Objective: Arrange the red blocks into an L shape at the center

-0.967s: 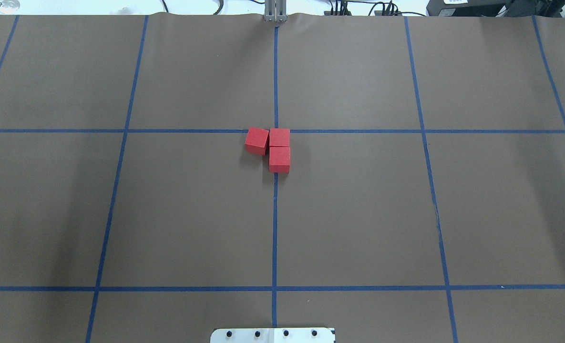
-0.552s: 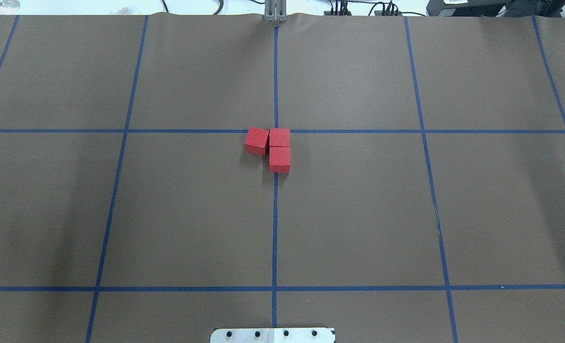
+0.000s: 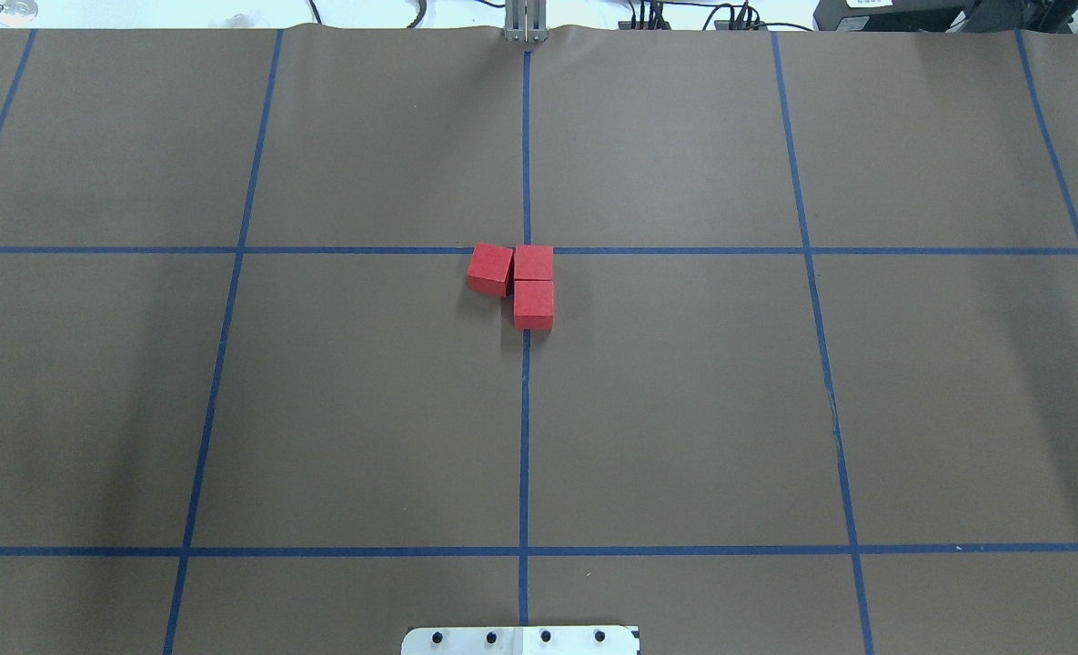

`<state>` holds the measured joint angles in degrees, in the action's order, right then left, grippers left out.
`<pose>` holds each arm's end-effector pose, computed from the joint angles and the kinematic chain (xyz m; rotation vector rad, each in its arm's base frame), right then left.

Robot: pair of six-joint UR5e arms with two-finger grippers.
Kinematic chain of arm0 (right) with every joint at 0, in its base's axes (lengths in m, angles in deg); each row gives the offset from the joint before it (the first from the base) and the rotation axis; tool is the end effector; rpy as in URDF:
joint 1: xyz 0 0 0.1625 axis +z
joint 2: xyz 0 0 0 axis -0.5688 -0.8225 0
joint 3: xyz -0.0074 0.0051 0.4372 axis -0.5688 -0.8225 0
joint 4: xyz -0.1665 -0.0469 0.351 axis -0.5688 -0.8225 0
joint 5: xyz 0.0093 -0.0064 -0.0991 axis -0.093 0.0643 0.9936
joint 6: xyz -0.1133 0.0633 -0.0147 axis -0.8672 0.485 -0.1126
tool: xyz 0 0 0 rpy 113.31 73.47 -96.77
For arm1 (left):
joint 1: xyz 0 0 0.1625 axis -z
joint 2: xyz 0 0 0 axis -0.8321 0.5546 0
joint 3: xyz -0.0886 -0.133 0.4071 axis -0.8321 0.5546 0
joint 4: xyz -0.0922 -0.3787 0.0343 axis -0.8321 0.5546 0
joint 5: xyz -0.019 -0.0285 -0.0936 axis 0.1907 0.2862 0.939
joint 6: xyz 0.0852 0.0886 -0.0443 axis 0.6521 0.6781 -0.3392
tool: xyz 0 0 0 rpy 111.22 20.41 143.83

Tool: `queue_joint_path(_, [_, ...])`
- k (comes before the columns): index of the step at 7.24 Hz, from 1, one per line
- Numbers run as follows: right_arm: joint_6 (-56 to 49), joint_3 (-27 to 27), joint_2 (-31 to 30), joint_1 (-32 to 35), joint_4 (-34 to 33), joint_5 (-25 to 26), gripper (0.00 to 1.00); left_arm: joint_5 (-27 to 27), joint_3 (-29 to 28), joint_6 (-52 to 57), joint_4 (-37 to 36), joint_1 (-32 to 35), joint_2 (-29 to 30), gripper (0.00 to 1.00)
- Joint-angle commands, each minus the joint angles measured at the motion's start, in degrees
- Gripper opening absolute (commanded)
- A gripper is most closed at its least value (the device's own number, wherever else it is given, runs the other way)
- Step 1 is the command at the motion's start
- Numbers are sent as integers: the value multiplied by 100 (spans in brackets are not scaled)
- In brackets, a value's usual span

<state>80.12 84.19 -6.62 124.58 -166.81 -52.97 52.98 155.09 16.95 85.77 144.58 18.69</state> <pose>0.0363 -0.4352 0.6406 0.0841 -0.8331 0.0241 -0.0296 -0.4622 0.6818 0.1405 0.7596 0.0707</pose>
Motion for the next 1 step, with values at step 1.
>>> queue_joint_path(1, [0,2,-2,0,3,0,99,-6,-11,0,0,-2,2,100])
